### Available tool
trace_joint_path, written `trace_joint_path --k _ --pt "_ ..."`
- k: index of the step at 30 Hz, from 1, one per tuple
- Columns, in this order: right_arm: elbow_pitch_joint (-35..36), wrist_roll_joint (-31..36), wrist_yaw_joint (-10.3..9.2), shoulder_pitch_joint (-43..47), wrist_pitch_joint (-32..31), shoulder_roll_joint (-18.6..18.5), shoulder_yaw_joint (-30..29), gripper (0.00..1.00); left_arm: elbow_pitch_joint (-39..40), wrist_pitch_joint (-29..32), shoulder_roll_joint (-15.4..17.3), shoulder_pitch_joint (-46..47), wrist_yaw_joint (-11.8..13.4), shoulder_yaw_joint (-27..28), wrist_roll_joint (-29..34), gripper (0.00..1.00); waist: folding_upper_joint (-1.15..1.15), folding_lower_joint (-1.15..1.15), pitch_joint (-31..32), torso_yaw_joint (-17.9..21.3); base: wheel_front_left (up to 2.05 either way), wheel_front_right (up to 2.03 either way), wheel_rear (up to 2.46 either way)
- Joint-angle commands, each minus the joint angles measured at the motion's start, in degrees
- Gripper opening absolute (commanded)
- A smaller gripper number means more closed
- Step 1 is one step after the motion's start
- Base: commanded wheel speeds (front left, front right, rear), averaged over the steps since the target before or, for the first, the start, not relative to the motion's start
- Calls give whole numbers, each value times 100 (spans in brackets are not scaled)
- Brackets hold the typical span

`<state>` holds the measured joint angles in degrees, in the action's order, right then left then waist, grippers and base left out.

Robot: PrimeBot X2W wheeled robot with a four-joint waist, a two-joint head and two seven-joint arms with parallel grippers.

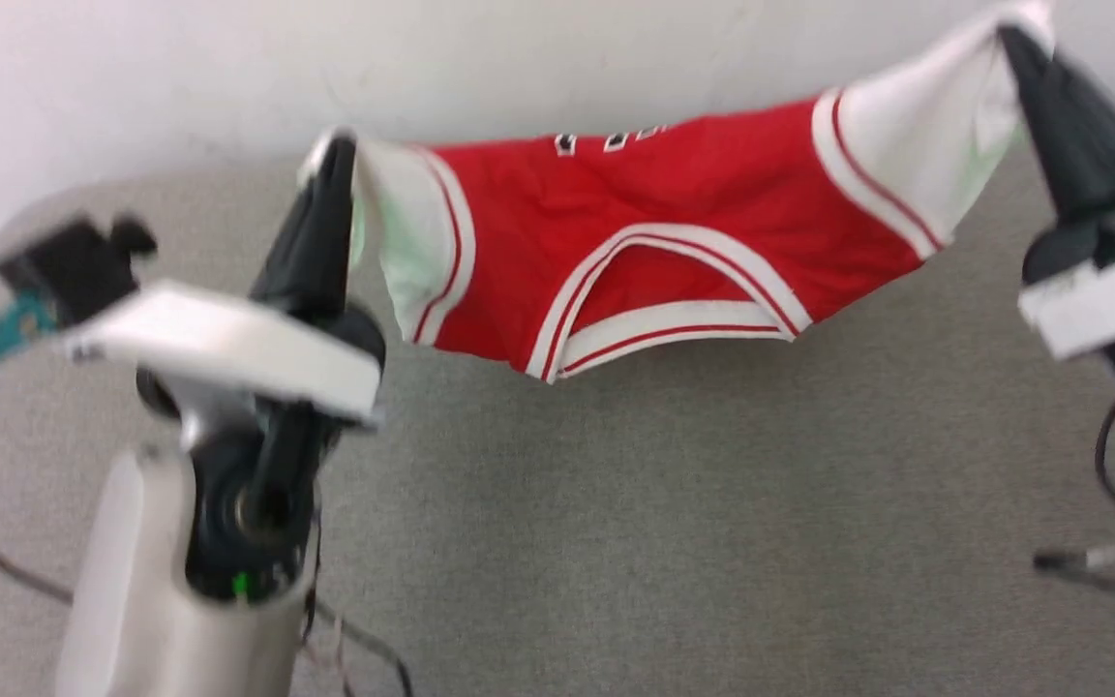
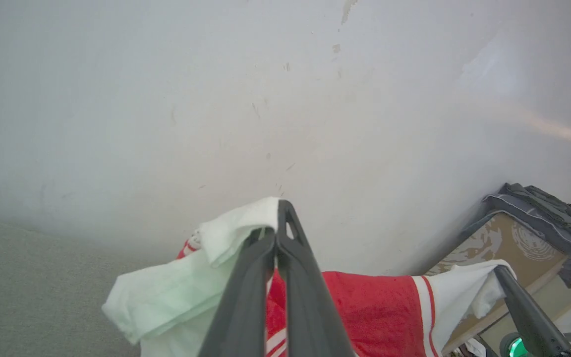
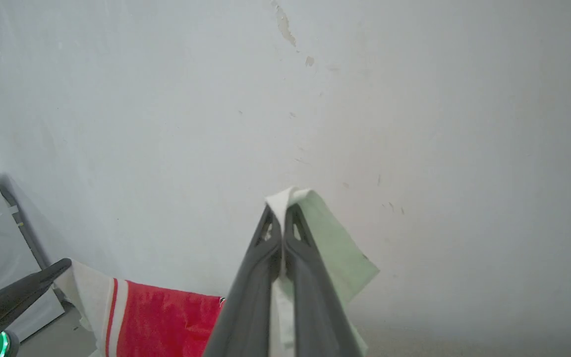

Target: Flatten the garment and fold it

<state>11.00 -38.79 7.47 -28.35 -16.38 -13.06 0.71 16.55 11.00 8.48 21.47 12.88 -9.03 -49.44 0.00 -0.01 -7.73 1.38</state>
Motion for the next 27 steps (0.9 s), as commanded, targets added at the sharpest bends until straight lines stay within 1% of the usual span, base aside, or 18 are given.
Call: trace_joint_path --k 1,6,9,11,14,21,24,27 --pt "-35 63 2 -215 -17 37 3 0 -73 64 7 214 38 7 2 0 0 1 289 161 0 0 0" --pt "-440 378 2 -1217 -81 141 55 0 -674 398 78 1263 179 -41 83 0 0 1 474 246 0 0 0" --pt "-816 506 2 -1834 -174 253 82 0 -1147 562 78 1947 257 -76 134 0 0 1 535 287 0 0 0" --pt "-1115 588 2 -2229 -267 331 142 0 -1483 684 140 2381 313 -109 221 0 0 1 553 342 0 0 0" --pt "-1688 821 2 -2807 -374 369 240 0 -2015 938 371 2968 410 -206 458 0 0 1 571 439 0 0 0" --pt "-3087 1291 2 -3833 -329 387 324 0 -3044 1537 936 3961 644 -446 987 0 0 1 547 650 0 0 0" --pt "-3643 1436 2 -4171 -261 415 329 0 -3348 1722 1029 4263 782 -493 1105 0 0 1 472 728 0 0 0" --pt "-4087 1641 2 -4487 -151 418 337 0 -3537 1812 1025 4571 903 -546 1204 0 0 1 306 788 0 0 0"
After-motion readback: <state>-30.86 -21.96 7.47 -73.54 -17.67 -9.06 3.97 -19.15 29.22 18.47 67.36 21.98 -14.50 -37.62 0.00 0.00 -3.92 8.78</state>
